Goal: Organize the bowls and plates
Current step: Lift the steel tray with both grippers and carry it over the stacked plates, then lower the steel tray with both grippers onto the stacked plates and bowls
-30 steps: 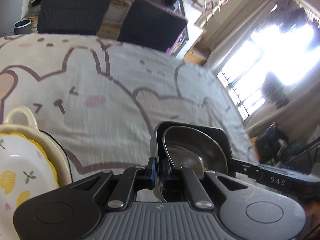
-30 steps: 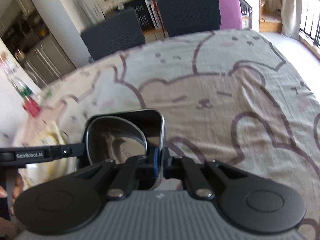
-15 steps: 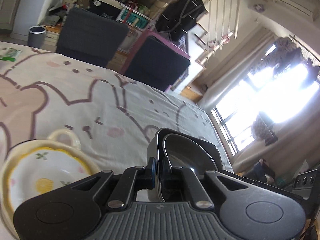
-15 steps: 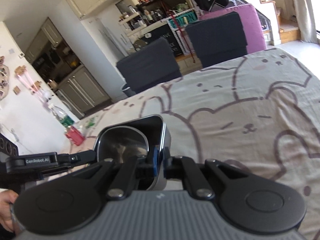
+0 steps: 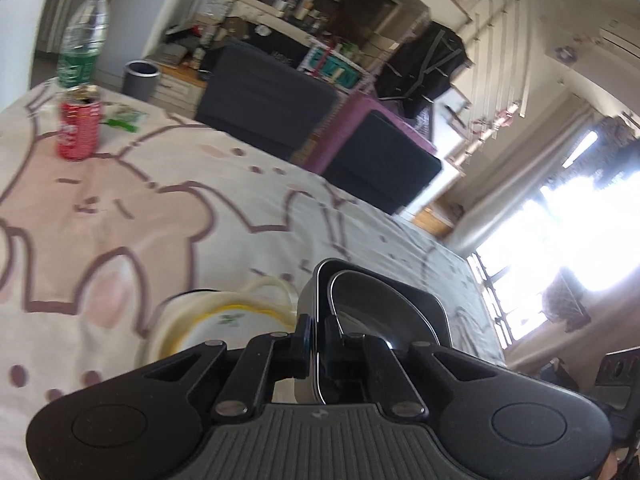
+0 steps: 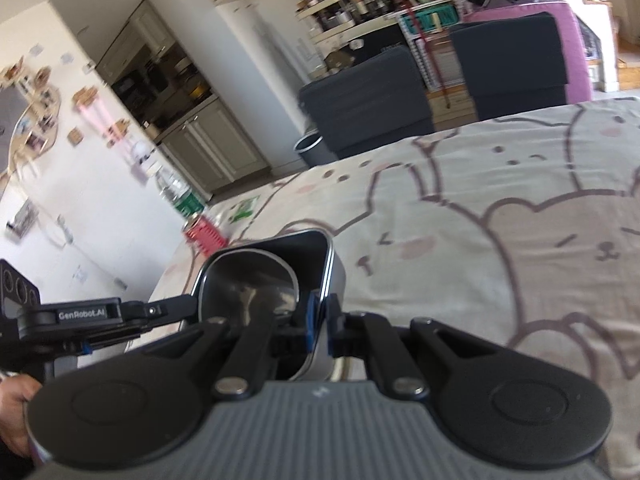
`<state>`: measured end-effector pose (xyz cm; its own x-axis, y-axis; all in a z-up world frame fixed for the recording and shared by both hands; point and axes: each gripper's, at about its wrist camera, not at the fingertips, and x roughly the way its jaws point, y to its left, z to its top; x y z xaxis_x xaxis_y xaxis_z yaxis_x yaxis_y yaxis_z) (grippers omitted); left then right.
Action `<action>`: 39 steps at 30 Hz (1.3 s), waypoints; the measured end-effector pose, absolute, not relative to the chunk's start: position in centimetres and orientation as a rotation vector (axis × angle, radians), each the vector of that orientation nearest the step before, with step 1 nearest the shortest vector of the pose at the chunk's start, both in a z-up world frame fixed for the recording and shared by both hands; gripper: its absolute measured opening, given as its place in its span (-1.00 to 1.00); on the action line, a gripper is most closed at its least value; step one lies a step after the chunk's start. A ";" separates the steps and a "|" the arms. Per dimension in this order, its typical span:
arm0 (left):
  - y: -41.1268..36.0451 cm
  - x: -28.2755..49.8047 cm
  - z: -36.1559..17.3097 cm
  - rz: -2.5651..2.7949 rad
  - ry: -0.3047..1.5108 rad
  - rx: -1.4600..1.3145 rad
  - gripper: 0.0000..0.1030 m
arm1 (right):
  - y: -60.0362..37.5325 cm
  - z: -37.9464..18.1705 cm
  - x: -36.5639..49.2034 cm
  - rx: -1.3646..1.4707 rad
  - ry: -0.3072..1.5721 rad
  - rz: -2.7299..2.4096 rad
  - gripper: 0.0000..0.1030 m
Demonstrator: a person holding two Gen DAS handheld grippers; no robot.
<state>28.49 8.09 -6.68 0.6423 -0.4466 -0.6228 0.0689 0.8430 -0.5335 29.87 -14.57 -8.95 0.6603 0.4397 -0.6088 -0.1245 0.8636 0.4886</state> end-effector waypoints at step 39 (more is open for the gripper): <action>11.1 30.4 -11.7 -0.191 0.999 -0.441 -0.87 | -5.3 -13.2 32.6 0.183 1.036 0.301 -0.81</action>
<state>30.38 11.09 -11.70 0.5337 -0.3527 -0.7686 -0.0441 0.8960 -0.4418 32.58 -5.31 -13.18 0.4736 0.3303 -0.8164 -0.1586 0.9438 0.2898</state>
